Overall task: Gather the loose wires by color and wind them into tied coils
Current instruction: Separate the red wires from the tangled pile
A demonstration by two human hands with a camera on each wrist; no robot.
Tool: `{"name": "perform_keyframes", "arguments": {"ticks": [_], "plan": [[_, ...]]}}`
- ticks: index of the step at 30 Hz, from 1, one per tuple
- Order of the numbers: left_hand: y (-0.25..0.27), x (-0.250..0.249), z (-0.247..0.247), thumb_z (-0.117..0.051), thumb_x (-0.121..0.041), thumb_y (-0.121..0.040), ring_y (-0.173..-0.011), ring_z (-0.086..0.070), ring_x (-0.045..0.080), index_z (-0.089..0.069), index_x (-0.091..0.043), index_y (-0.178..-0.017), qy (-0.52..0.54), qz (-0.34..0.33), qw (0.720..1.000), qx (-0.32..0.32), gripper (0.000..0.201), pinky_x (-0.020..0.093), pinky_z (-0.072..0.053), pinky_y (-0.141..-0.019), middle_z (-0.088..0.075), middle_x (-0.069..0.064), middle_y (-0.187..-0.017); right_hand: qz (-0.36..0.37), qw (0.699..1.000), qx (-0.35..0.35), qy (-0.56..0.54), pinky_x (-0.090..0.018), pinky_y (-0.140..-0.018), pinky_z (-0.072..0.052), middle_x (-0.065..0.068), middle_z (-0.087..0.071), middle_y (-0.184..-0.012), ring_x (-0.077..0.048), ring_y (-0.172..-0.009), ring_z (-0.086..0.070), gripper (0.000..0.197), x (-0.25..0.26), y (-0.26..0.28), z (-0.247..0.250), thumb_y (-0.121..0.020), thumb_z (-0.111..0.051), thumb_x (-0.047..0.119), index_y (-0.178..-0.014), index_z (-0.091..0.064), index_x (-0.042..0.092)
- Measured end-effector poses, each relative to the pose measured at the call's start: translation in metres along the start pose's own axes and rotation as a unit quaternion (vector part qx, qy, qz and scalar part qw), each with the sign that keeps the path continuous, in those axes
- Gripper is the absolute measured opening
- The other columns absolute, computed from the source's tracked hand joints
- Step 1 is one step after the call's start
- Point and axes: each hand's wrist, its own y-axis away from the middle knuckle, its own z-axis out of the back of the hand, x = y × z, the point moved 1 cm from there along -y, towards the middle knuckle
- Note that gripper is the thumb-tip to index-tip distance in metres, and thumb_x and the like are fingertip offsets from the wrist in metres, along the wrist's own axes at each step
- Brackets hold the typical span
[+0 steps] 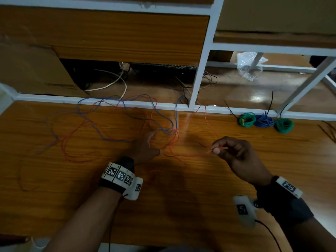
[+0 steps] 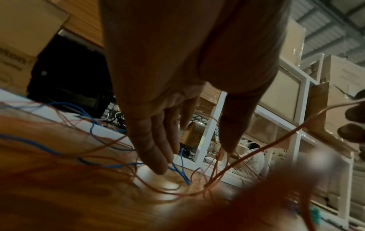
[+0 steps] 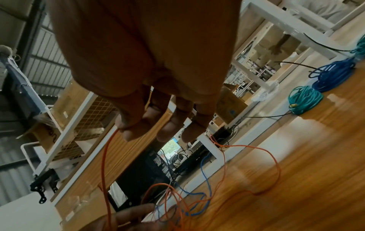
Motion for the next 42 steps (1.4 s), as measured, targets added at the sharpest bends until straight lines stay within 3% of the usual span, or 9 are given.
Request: {"name": "perform_keyframes", "arguments": {"ticks": [5, 11, 16, 20, 25, 31, 34, 37, 42], "plan": [[-0.009, -0.017, -0.013, -0.081, -0.041, -0.069, -0.110, -0.064, 0.021, -0.041, -0.022, -0.148, 0.096, 0.054, 0.994, -0.022, 0.090, 0.038, -0.056, -0.086, -0.063, 0.001, -0.124, -0.052, 0.996, 0.071, 0.019, -0.026, -0.064, -0.052, 0.006, -0.077, -0.093, -0.003, -0.075, -0.070, 0.004, -0.010, -0.003, -0.030, -0.094, -0.076, 0.018, -0.094, -0.079, 0.017], [-0.002, -0.041, -0.001, -0.067, -0.001, -0.089, -0.119, -0.063, 0.032, -0.045, -0.014, -0.140, 0.350, 0.034, 0.936, 0.024, 0.057, 0.038, -0.052, -0.084, -0.065, 0.017, -0.128, -0.079, 0.996, 0.047, -0.006, -0.048, -0.069, -0.053, -0.008, -0.074, -0.089, -0.029, -0.077, -0.068, 0.021, -0.036, -0.035, -0.056, -0.092, -0.076, 0.042, -0.096, -0.075, 0.021], [0.004, -0.058, 0.021, -0.059, 0.002, -0.086, -0.113, -0.066, 0.035, -0.050, -0.002, -0.137, 0.494, 0.007, 0.867, 0.063, 0.052, 0.040, -0.054, -0.095, -0.065, 0.025, -0.124, -0.027, 0.993, 0.047, 0.106, -0.020, -0.080, -0.053, 0.011, -0.057, -0.118, -0.001, -0.100, -0.059, 0.060, -0.037, -0.099, -0.065, -0.089, -0.081, 0.037, -0.142, -0.055, 0.031], [0.008, -0.071, 0.039, -0.056, -0.008, -0.091, -0.099, -0.071, 0.025, -0.057, 0.002, -0.123, 0.527, -0.030, 0.849, 0.021, 0.034, 0.034, -0.059, -0.087, -0.071, 0.018, -0.111, 0.026, 0.990, 0.061, 0.123, -0.048, -0.089, -0.056, -0.003, -0.066, -0.113, -0.019, -0.101, -0.067, 0.021, -0.045, -0.126, -0.084, -0.093, -0.075, 0.036, -0.107, -0.067, 0.022], [0.007, -0.058, 0.075, -0.058, -0.009, -0.089, -0.086, -0.073, 0.019, -0.062, -0.006, -0.101, 0.617, -0.014, 0.775, -0.136, 0.013, 0.024, -0.060, -0.070, -0.074, 0.010, -0.099, 0.023, 0.992, 0.037, 0.116, -0.039, -0.090, -0.053, 0.007, -0.073, -0.107, -0.007, -0.099, -0.067, 0.031, -0.031, -0.127, -0.056, -0.104, -0.057, 0.043, -0.103, -0.077, 0.019], [0.031, -0.042, 0.062, -0.069, -0.037, -0.090, -0.078, -0.073, 0.024, -0.071, -0.006, -0.096, 0.249, 0.125, 0.950, -0.145, 0.031, 0.033, -0.056, -0.064, -0.077, 0.010, -0.088, 0.059, 0.998, -0.030, 0.007, -0.027, -0.056, -0.046, 0.003, -0.056, -0.055, -0.014, -0.050, -0.054, 0.034, 0.032, -0.110, -0.019, -0.108, -0.054, 0.029, -0.089, -0.070, 0.005], [0.041, -0.061, 0.056, -0.073, -0.046, -0.086, -0.084, -0.068, 0.006, -0.070, -0.023, -0.088, 0.092, -0.031, 0.949, -0.300, 0.024, 0.030, -0.052, -0.071, -0.074, -0.006, -0.084, 0.063, 0.997, -0.022, 0.039, -0.010, -0.053, -0.033, 0.016, -0.048, -0.050, -0.003, -0.045, -0.048, 0.029, 0.046, -0.095, -0.013, -0.106, -0.058, 0.024, -0.093, -0.076, 0.004], [0.041, -0.089, 0.035, -0.072, -0.048, -0.084, -0.115, -0.057, 0.000, -0.062, -0.037, -0.116, 0.078, -0.173, 0.968, -0.161, 0.035, 0.024, -0.049, -0.092, -0.063, -0.017, -0.121, 0.049, 0.999, 0.006, 0.001, -0.011, -0.049, -0.029, 0.015, -0.040, -0.048, -0.003, -0.042, -0.037, 0.032, 0.050, -0.079, -0.011, -0.104, -0.059, 0.020, -0.093, -0.073, -0.006], [0.035, -0.091, 0.005, -0.067, -0.016, -0.094, -0.077, -0.064, -0.002, -0.070, -0.015, -0.094, 0.038, -0.162, 0.986, -0.028, 0.003, 0.015, -0.047, -0.072, -0.068, -0.006, -0.083, 0.028, 0.998, -0.052, 0.000, -0.024, -0.045, -0.031, 0.000, -0.043, -0.049, -0.017, -0.042, -0.035, 0.029, 0.051, -0.048, 0.029, -0.100, -0.062, 0.032, -0.088, -0.078, 0.010]]}}
